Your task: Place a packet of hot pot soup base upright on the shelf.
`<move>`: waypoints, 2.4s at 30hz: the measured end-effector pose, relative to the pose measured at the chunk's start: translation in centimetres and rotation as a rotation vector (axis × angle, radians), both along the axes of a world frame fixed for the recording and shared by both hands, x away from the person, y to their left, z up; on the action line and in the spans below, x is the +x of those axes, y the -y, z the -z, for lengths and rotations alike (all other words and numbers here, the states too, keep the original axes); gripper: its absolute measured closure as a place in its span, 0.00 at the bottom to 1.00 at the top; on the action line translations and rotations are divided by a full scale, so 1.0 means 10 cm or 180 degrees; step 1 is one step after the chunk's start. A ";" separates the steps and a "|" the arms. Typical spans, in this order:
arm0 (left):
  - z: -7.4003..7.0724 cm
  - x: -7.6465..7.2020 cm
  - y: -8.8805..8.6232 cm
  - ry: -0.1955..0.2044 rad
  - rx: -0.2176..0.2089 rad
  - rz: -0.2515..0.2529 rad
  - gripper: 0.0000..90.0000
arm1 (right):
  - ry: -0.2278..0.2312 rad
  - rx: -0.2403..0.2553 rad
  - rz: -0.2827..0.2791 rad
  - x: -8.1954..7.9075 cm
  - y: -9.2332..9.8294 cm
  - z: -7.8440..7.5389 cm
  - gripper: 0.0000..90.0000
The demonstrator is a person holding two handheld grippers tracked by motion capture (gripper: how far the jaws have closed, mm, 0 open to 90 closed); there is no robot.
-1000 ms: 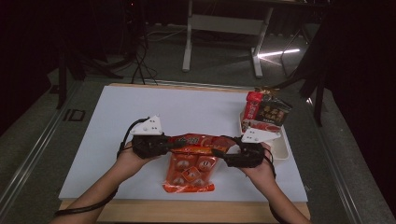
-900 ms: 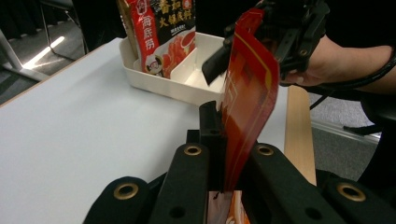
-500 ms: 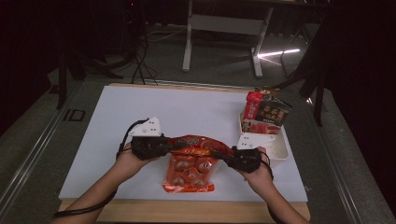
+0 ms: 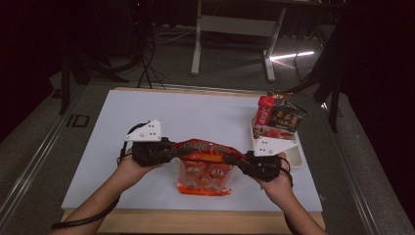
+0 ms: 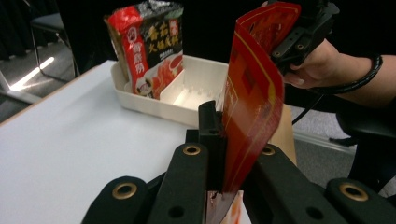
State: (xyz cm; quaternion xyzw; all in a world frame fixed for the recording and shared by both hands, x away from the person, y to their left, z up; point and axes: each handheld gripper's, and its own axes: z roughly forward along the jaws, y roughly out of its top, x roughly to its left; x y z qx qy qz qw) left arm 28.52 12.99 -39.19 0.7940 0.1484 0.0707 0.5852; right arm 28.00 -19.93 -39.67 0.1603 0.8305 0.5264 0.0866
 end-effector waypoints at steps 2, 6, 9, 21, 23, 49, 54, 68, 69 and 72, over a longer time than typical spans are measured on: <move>0.00 0.01 0.00 -0.0010 -0.0038 -0.0014 0.96 | 0.0019 -0.0007 -0.0005 0.00 0.01 -0.05 1.00; 0.01 0.02 -0.01 -0.0039 -0.0113 -0.0053 0.80 | 0.0070 -0.0038 -0.0024 0.00 0.02 -0.16 1.00; 0.03 0.04 -0.03 -0.0103 -0.0152 -0.0109 0.66 | 0.0133 -0.0060 -0.0013 0.00 0.04 -0.23 1.00; 0.19 0.06 -0.07 -0.0268 -0.0128 -0.0359 0.11 | 0.0152 0.0173 0.0058 0.07 0.20 -0.53 1.00; 0.23 0.05 -0.07 -0.0290 -0.0137 -0.0382 0.05 | 0.0161 0.0200 0.0086 0.08 0.22 -0.58 1.00; 0.68 -0.06 -0.36 -0.0190 -0.0278 -0.0587 0.02 | 0.0394 0.0416 0.0891 0.33 0.93 -1.09 1.00; 0.73 -0.11 -0.42 -0.0212 -0.0312 -0.0634 0.02 | 0.0395 0.0416 0.1032 0.37 1.08 -1.10 1.00; 0.96 -0.22 -0.46 -0.0325 -0.0233 -0.0674 0.02 | 0.0288 0.0396 0.1336 0.52 1.37 -0.95 1.00; 0.97 -0.22 -0.45 -0.0331 -0.0236 -0.0673 0.02 | 0.0282 0.0384 0.1357 0.53 1.38 -0.93 1.00; 0.99 -0.21 -0.45 -0.0355 -0.0252 -0.0674 0.02 | 0.0247 0.0367 0.1393 0.56 1.41 -0.88 1.00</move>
